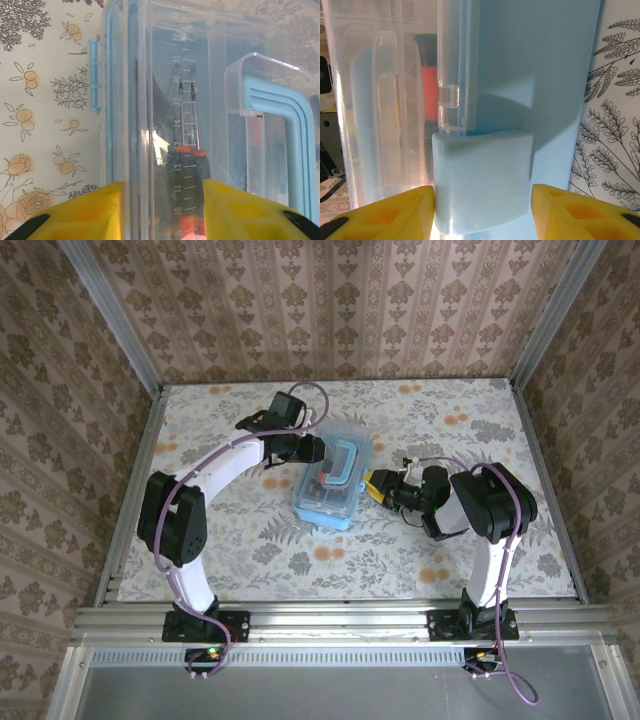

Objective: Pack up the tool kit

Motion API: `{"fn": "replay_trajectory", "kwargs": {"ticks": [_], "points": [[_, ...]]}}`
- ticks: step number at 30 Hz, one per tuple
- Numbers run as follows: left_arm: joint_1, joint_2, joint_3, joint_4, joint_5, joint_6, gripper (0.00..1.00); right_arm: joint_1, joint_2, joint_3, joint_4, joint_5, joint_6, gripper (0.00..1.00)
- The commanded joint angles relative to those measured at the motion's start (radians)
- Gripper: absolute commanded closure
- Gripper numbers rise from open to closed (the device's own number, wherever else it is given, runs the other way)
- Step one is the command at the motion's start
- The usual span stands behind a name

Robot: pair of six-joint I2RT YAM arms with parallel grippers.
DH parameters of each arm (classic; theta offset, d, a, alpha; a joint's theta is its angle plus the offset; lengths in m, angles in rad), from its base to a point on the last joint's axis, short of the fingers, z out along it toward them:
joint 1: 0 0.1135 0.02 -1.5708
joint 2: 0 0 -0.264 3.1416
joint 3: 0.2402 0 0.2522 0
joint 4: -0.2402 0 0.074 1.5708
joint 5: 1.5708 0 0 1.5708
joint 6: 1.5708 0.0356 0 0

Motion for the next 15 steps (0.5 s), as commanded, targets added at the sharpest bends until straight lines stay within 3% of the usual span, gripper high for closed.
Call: {"fn": "replay_trajectory", "kwargs": {"ticks": [1, 7, 15], "points": [[-0.037, 0.043, -0.010, -0.114, 0.016, 0.012, 0.57, 0.004, 0.040, 0.017, 0.006, -0.011, -0.033, 0.44], [-0.061, 0.035, 0.065, -0.186, -0.016, 0.044, 0.38, 0.004, 0.006, 0.010, 0.002, -0.021, -0.039, 0.41], [-0.115, 0.133, 0.200, -0.312, -0.093, 0.084, 0.19, 0.005, 0.003, 0.026, 0.003, -0.022, -0.030, 0.41]]}}
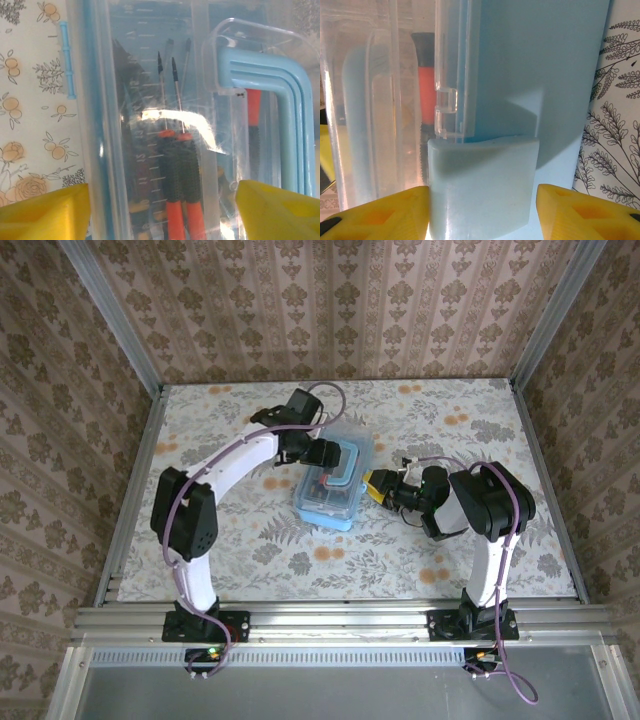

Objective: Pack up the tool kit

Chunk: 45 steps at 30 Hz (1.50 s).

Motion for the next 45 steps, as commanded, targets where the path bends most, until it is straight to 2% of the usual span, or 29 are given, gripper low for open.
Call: {"fn": "replay_trajectory", "kwargs": {"ticks": [1, 5, 8, 14, 15, 28, 37, 45], "points": [[-0.044, 0.060, 0.037, -0.117, -0.026, 0.033, 0.15, 0.004, -0.004, 0.022, -0.003, -0.017, -0.018, 0.41], [-0.053, 0.084, 0.060, -0.131, -0.035, 0.037, 0.10, 0.004, 0.005, 0.028, -0.001, -0.019, -0.016, 0.41], [-0.043, 0.114, 0.076, -0.154, -0.056, 0.037, 0.13, 0.004, 0.004, 0.027, -0.002, -0.019, -0.017, 0.41], [-0.007, 0.099, 0.005, -0.086, 0.000, 0.031, 0.46, 0.004, 0.009, 0.031, -0.003, -0.023, -0.017, 0.37], [0.003, 0.090, -0.014, -0.069, 0.017, 0.029, 0.48, 0.004, 0.010, 0.031, -0.003, -0.022, -0.017, 0.36], [0.078, 0.041, -0.141, 0.056, 0.165, 0.046, 0.50, 0.029, -0.037, 0.048, -0.008, -0.017, 0.012, 0.30], [0.081, 0.041, -0.143, 0.056, 0.171, 0.051, 0.50, 0.038, -0.113, 0.034, -0.010, -0.015, 0.036, 0.25], [0.081, 0.035, -0.148, 0.058, 0.163, 0.043, 0.50, 0.038, -0.100, 0.051, -0.063, -0.009, 0.019, 0.27]]}}
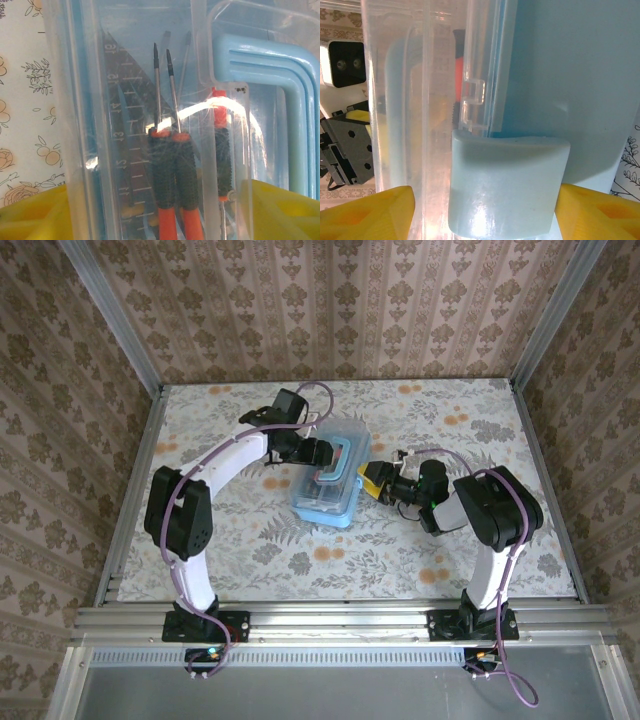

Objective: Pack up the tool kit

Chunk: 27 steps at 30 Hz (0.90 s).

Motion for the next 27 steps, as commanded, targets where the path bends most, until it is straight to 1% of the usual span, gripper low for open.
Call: {"fn": "replay_trajectory", "kwargs": {"ticks": [1, 6, 10, 27], "points": [[-0.004, 0.058, -0.055, -0.034, 0.009, 0.012, 0.50, 0.006, -0.003, 0.019, 0.004, -0.007, -0.007, 0.28], [-0.005, 0.051, -0.053, -0.039, 0.006, 0.013, 0.50, 0.006, 0.009, 0.024, 0.018, -0.002, 0.001, 0.37], [-0.006, 0.048, -0.052, -0.043, -0.001, 0.013, 0.50, 0.006, -0.007, 0.015, 0.000, 0.007, -0.012, 0.40], [-0.007, 0.048, -0.053, -0.045, -0.008, 0.012, 0.50, -0.002, -0.057, -0.004, -0.041, 0.013, -0.037, 0.43]]}}
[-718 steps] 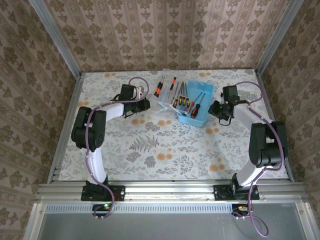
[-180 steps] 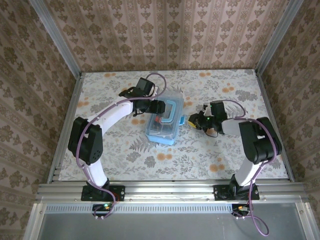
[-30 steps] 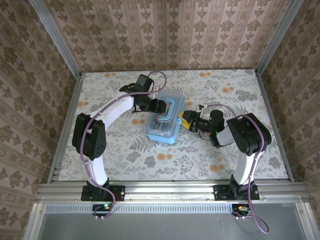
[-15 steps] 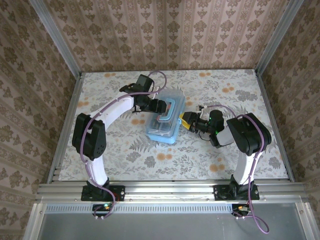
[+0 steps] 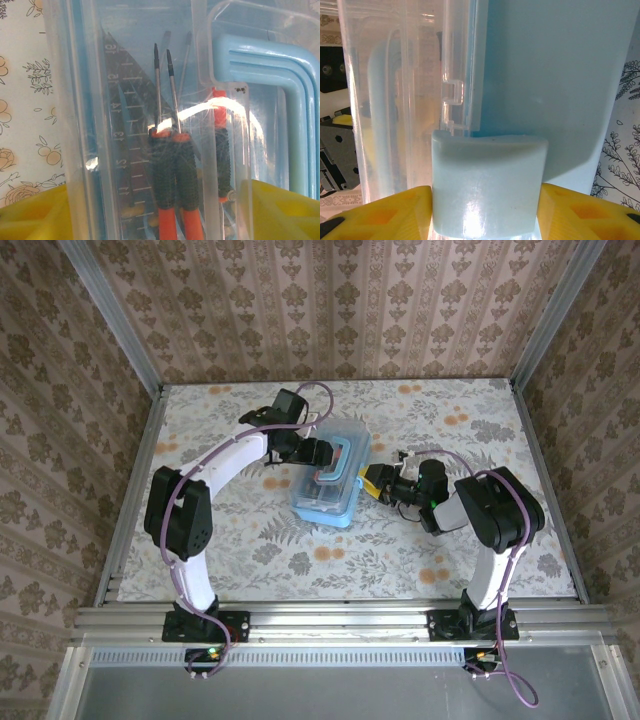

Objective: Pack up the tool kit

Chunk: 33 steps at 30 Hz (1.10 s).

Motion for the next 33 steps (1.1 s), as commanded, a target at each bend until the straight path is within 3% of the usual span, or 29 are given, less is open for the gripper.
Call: {"fn": "replay_trajectory", "kwargs": {"ticks": [1, 33], "points": [[-0.007, 0.050, -0.050, -0.046, -0.006, 0.012, 0.50, -0.001, -0.045, -0.003, 0.014, -0.003, -0.029, 0.43], [-0.022, 0.074, -0.029, -0.050, -0.005, 0.008, 0.50, -0.001, -0.044, 0.022, -0.020, -0.021, -0.046, 0.44]]}}
